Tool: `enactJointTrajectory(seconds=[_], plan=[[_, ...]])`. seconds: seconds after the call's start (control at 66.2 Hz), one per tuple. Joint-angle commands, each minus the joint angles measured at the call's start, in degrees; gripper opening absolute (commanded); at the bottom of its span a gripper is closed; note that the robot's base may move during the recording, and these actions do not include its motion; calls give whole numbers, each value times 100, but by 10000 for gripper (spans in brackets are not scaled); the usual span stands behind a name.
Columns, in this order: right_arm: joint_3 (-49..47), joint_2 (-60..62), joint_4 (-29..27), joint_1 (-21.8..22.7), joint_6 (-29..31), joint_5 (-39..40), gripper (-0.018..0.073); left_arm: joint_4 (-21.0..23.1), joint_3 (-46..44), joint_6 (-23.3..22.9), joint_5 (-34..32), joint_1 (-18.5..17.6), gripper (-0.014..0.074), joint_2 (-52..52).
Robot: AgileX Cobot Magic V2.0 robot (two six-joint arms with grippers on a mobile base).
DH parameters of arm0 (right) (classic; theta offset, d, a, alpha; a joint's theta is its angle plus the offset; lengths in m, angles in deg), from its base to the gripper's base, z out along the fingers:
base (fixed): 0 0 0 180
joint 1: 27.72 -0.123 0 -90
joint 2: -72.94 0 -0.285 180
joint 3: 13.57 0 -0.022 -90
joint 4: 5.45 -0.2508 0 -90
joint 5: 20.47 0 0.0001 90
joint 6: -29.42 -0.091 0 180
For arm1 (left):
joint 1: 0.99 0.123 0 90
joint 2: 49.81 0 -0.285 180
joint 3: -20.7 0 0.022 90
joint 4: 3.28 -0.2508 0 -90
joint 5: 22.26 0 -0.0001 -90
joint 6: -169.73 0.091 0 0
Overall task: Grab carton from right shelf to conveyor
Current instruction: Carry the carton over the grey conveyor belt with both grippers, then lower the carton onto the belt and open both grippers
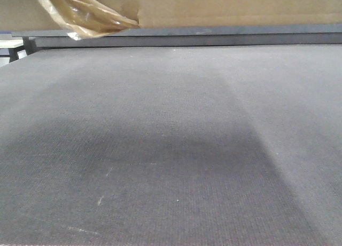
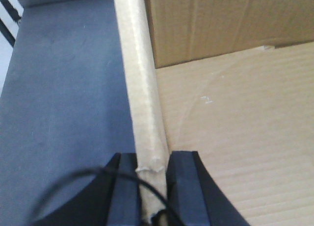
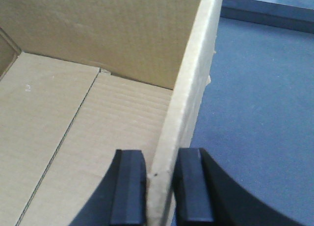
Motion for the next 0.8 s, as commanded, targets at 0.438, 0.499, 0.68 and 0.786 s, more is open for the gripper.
enactJointTrajectory(seconds=[0.438,0.499,0.68,0.786], plan=[[160,-1066,66,513,92,214,-58,413,579,51,-563,322,-17,-998],[271,-1269,66,582,92,413,-58,426,772,51,-739,394,-17,-1161],[449,-1957,66,583,92,605,-58,717,1118,51,-1150,639,-17,-1490],[449,-2223,66,583,92,605,-58,729,1118,51,-1268,771,14,-1592]])
